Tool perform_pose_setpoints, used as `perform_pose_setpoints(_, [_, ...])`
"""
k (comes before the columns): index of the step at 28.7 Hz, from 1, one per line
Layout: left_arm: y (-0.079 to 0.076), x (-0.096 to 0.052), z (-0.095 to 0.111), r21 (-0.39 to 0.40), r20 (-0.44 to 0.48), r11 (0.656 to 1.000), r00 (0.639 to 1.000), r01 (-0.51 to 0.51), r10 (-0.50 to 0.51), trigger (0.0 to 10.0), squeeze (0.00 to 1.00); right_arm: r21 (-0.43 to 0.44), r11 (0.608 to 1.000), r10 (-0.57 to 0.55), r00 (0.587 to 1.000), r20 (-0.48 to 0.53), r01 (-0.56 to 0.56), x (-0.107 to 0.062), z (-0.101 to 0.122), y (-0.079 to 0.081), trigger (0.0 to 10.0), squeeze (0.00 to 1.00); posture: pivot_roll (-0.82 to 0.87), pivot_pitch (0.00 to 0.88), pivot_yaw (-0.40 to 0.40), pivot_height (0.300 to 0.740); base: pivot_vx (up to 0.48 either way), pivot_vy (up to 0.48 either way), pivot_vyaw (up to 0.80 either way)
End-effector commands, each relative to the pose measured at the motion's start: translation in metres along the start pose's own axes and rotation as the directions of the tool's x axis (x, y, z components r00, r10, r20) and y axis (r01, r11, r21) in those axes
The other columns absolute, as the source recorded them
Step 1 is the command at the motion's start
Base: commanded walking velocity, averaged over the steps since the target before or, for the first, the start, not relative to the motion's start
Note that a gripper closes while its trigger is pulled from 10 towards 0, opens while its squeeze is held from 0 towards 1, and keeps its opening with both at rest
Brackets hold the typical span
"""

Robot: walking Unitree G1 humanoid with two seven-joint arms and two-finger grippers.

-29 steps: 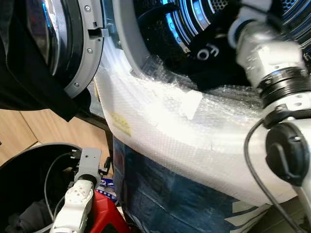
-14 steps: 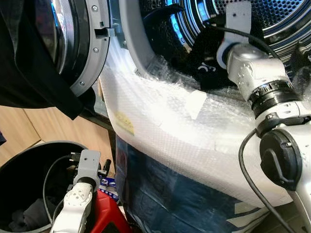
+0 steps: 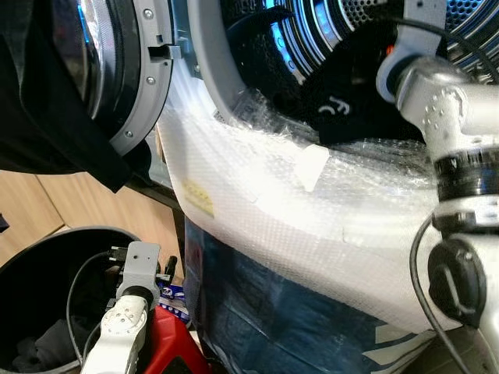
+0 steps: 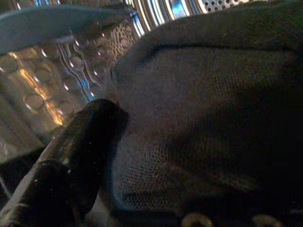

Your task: Clothes washing

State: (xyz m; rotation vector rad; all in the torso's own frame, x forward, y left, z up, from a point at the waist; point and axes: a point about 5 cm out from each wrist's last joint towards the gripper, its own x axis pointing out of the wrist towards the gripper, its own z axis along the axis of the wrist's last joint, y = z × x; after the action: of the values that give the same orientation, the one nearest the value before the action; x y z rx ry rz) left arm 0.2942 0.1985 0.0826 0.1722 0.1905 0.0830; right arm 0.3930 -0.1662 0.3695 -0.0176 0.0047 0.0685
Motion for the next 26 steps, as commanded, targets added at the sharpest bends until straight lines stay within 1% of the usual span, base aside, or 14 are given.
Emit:
perform_pose_setpoints(1, [0.001, 0.002, 0.004, -0.006, 0.009, 1.000, 1.000, -0.005, 0.005, 10.0, 0.00, -0.014, 1.000, 0.006, 1.000, 0.011, -0.006, -0.005, 0.005, -0.001, 10.0, 0.00, -0.03, 0.000, -0.049, 0.740, 0.000, 0.000, 0.00])
perform_pose_setpoints(4, [0.001, 0.002, 0.003, -0.004, 0.001, 1.000, 1.000, 0.001, -0.001, 10.0, 0.00, -0.075, 0.996, 0.037, 0.999, -0.040, -0.040, -0.016, -0.021, -0.002, 10.0, 0.00, -0.03, 0.000, -0.046, 0.740, 0.000, 0.000, 0.00])
perform_pose_setpoints(7, [0.001, 0.002, 0.003, -0.002, -0.004, 1.000, 1.000, 0.002, -0.002, 10.0, 0.00, -0.062, 0.996, 0.065, 0.995, -0.071, -0.070, -0.028, -0.036, -0.002, 10.0, 0.00, -0.02, 0.000, -0.045, 0.740, 0.000, 0.000, 0.00])
perform_pose_setpoints(8, [0.001, 0.004, 0.006, -0.003, 0.002, 1.000, 1.000, 0.002, -0.002, 10.0, 0.00, -0.011, 0.986, 0.168, 0.985, -0.046, -0.169, -0.042, -0.031, 0.010, 10.0, 0.00, -0.03, 0.000, -0.040, 0.740, 0.000, 0.000, 0.00])
perform_pose_setpoints(10, [0.001, 0.005, 0.007, -0.004, 0.006, 1.000, 1.000, 0.004, -0.004, 10.0, 0.00, 0.012, 0.976, 0.217, 0.976, -0.023, -0.216, -0.048, -0.027, 0.015, 10.0, 0.00, -0.03, 0.000, -0.039, 0.740, 0.000, 0.000, 0.00])
perform_pose_setpoints(11, [0.000, 0.006, 0.008, -0.003, 0.007, 1.000, 1.000, 0.008, -0.008, 10.0, 0.00, 0.048, 0.975, 0.216, 0.976, -0.007, -0.215, -0.053, -0.024, 0.017, 10.0, 0.00, -0.04, 0.000, -0.036, 0.740, 0.000, 0.000, 0.00])
perform_pose_setpoints(15, [-0.001, 0.007, 0.008, 0.000, 0.006, 1.000, 1.000, 0.022, -0.022, 10.0, 0.00, 0.014, 0.977, 0.212, 0.977, -0.009, -0.212, -0.066, -0.029, 0.018, 10.0, 0.00, -0.04, 0.000, -0.031, 0.740, 0.000, 0.000, 0.00])
perform_pose_setpoints(17, [-0.002, 0.007, 0.009, 0.001, 0.007, 1.000, 1.000, 0.024, -0.024, 10.0, 0.00, 0.015, 0.972, 0.235, 0.972, -0.010, -0.235, -0.080, -0.032, 0.020, 10.0, 0.00, -0.05, 0.000, -0.029, 0.740, 0.000, 0.000, 0.00])
perform_pose_setpoints(19, [-0.001, 0.007, 0.009, 0.000, 0.008, 1.000, 1.000, 0.024, -0.024, 10.0, 0.00, 0.017, 0.965, 0.260, 0.966, 0.000, -0.260, -0.085, -0.031, 0.022, 10.0, 0.00, -0.05, 0.000, -0.029, 0.740, 0.000, 0.000, 0.00])
perform_pose_setpoints(20, [-0.001, 0.008, 0.009, 0.002, 0.007, 1.000, 1.000, 0.024, -0.024, 10.0, 0.00, -0.014, 0.953, 0.302, 0.953, 0.021, -0.302, -0.093, -0.028, 0.026, 10.0, 0.00, -0.05, 0.000, -0.028, 0.740, 0.000, 0.000, 0.00])
perform_pose_setpoints(21, [-0.001, 0.009, 0.009, 0.003, 0.007, 1.000, 1.000, 0.025, -0.025, 10.0, 0.00, -0.105, 0.936, 0.340, 0.940, 0.029, -0.336, -0.100, -0.027, 0.031, 10.0, 0.00, -0.06, 0.000, -0.025, 0.740, 0.000, 0.000, 0.00])
perform_pose_setpoints(22, [-0.001, 0.009, 0.010, 0.003, 0.006, 1.000, 1.000, 0.026, -0.026, 10.0, 0.00, -0.159, 0.923, 0.358, 0.933, 0.025, -0.350, -0.103, -0.028, 0.034, 10.0, 0.00, -0.06, 0.000, -0.025, 0.740, 0.000, 0.000, 0.00])
perform_pose_setpoints(23, [-0.002, 0.010, 0.010, 0.004, 0.007, 1.000, 1.000, 0.030, -0.030, 10.0, 0.00, -0.241, 0.895, 0.387, 0.922, 0.001, -0.375, -0.107, -0.032, 0.038, 10.0, 0.00, -0.06, 0.000, -0.024, 0.740, 0.000, 0.000, 0.00])
perform_pose_setpoints(26, [-0.003, 0.010, 0.011, 0.004, 0.009, 0.999, 0.999, 0.035, -0.035, 10.0, 0.00, -0.269, 0.886, 0.388, 0.921, -0.010, -0.377, -0.109, -0.035, 0.038, 10.0, 0.00, -0.06, 0.000, -0.022, 0.740, 0.000, 0.000, 0.00])
